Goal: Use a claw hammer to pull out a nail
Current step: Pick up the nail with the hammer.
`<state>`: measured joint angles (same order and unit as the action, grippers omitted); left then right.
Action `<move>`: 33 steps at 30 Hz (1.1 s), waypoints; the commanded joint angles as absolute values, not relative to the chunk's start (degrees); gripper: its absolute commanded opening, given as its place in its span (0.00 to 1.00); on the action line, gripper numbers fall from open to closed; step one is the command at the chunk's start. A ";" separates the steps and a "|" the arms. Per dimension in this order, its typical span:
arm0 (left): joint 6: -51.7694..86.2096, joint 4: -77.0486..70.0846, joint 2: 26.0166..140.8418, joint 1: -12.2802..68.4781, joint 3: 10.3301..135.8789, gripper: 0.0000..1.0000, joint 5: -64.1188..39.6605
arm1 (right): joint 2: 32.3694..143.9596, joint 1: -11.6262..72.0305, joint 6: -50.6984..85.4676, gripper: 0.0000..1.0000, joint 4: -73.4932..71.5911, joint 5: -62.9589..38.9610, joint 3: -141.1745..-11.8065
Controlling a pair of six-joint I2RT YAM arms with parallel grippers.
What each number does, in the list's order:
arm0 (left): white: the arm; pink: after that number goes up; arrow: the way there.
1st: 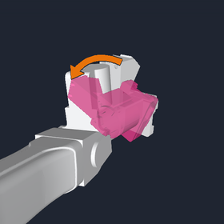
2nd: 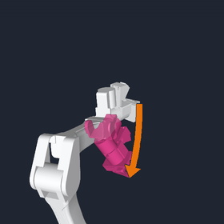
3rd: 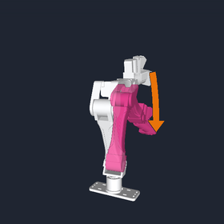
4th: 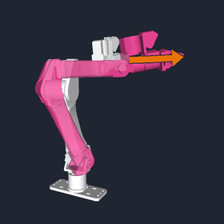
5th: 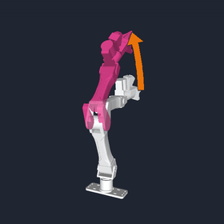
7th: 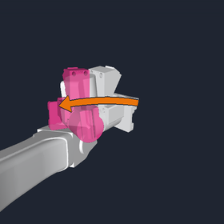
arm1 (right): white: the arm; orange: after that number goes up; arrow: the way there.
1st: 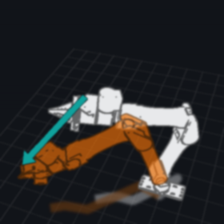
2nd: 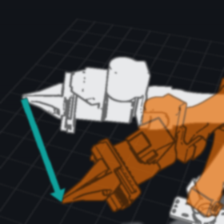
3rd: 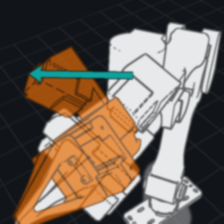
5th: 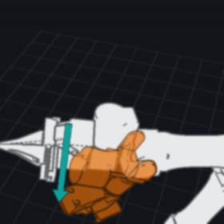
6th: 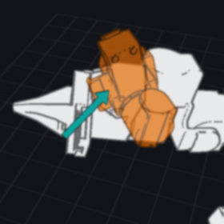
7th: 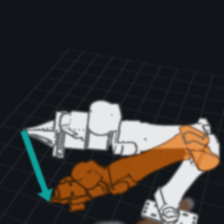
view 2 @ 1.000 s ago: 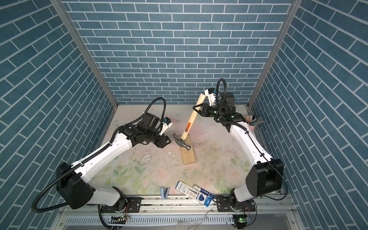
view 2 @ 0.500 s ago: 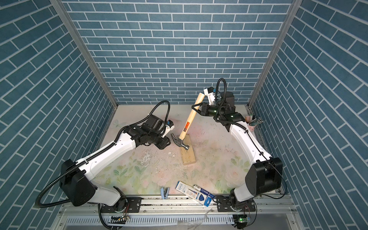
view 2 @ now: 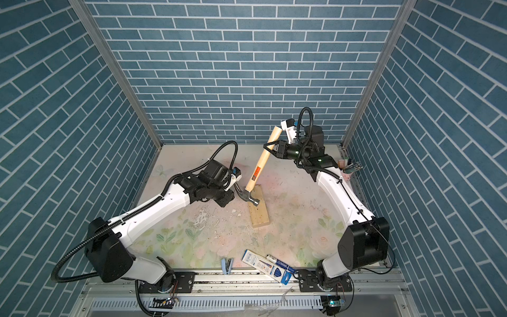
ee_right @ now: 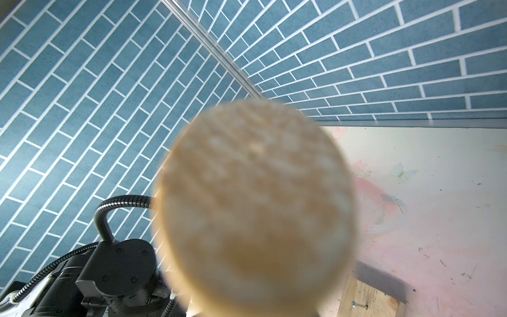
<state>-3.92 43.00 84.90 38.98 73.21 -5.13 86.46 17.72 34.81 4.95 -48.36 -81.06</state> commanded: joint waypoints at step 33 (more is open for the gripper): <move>-5.10 44.74 85.19 39.90 73.17 0.11 -3.30 | 86.48 17.85 44.12 0.00 -0.64 -52.38 -83.23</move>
